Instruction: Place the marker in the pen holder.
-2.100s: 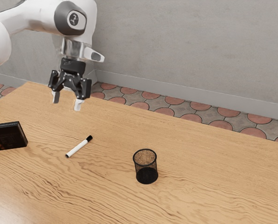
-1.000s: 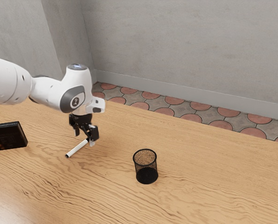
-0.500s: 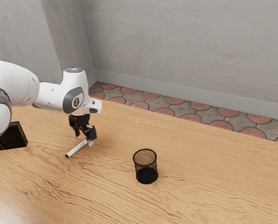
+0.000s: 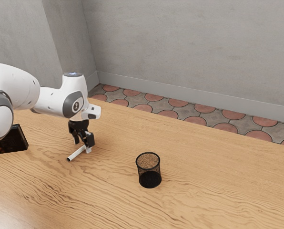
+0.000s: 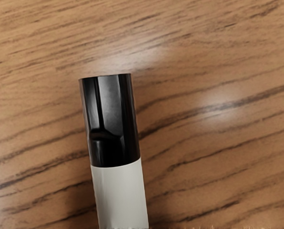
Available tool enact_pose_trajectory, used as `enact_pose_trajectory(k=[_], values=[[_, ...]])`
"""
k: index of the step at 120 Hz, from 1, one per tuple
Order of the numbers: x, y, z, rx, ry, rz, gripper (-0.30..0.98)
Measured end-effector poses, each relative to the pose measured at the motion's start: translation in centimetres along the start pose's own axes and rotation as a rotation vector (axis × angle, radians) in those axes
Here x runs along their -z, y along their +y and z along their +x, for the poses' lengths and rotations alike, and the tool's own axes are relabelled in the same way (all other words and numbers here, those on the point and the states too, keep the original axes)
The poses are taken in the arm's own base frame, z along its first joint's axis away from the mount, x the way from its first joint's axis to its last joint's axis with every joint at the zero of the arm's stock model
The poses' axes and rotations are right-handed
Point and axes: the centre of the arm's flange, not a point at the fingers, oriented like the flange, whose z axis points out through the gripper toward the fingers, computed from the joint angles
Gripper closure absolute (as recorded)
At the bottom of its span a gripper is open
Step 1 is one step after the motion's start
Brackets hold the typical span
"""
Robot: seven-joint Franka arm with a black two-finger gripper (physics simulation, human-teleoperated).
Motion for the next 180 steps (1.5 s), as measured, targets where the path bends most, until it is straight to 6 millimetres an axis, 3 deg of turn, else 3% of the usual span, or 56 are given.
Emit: enact_pose_trajectory(k=[49, 79, 93, 109, 122, 148, 166, 180], values=[[-0.2, 0.0, 0.6, -0.028, 0.009, 0.001, 0.61], [0.1, 0.2, 0.9, -0.042, 0.018, 0.011, 0.74], [2.9, 1.4, 1.7, -0.063, 0.081, 0.032, 0.76], [8.9, 4.3, 2.2, -0.099, 0.231, 0.071, 0.77], [10.9, 7.0, 0.7, -0.120, 0.342, 0.098, 0.77], [17.0, 16.1, -0.9, -0.217, 0.580, 0.121, 0.77], [18.3, 22.6, 0.1, -0.297, 0.675, 0.094, 0.76], [18.0, 26.0, 0.7, -0.343, 0.705, 0.068, 0.75]])
